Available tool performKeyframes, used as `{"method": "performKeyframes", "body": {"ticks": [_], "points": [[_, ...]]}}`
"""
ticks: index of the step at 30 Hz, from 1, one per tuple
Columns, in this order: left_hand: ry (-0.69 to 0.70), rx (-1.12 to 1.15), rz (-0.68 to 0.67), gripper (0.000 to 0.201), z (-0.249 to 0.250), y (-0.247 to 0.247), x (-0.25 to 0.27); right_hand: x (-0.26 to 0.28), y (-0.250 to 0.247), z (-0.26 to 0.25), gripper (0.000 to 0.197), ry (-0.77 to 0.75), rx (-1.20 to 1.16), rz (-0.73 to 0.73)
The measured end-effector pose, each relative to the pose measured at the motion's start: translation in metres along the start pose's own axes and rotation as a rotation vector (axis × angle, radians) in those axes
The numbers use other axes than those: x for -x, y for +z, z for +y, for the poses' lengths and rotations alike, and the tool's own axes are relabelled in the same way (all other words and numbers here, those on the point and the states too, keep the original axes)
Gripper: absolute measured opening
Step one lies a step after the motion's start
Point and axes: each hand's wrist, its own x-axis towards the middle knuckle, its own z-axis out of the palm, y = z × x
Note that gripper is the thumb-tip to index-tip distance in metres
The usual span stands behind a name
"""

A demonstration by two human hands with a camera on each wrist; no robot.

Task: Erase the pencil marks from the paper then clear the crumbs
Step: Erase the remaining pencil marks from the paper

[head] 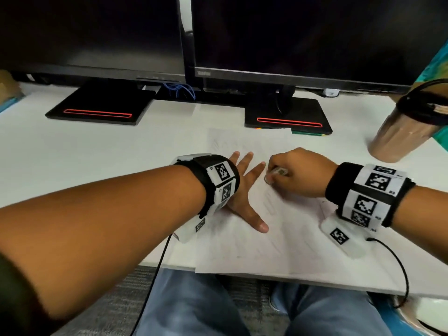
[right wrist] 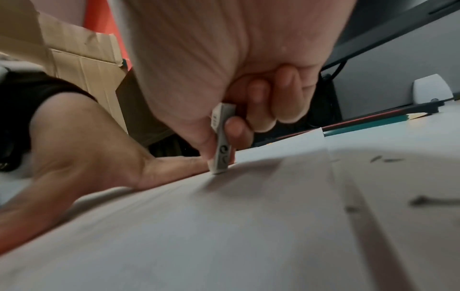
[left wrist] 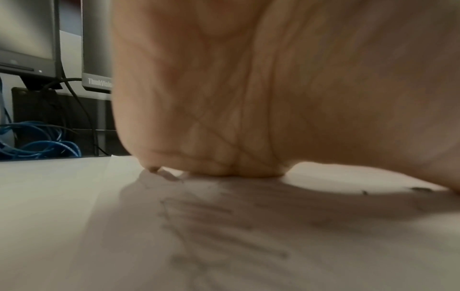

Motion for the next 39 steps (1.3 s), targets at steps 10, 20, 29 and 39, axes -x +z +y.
{"method": "performKeyframes", "body": {"ticks": [10, 20, 29, 39], "points": [[-0.024, -0.032, 0.004, 0.144, 0.004, -0.004, 0.004, -0.001, 0.011, -0.011, 0.02, -0.115, 0.04, -0.011], [-0.025, -0.025, 0.005, 0.144, 0.004, -0.005, 0.006, -0.003, 0.009, -0.011, 0.019, -0.077, -0.018, 0.024], [-0.021, -0.028, 0.011, 0.144, 0.004, -0.006, 0.009, 0.0, 0.007, -0.009, 0.01, -0.044, -0.08, 0.056], [-0.019, -0.023, 0.007, 0.145, 0.004, -0.006, 0.007, 0.003, 0.007, -0.005, 0.011, -0.026, -0.007, 0.084]]}}
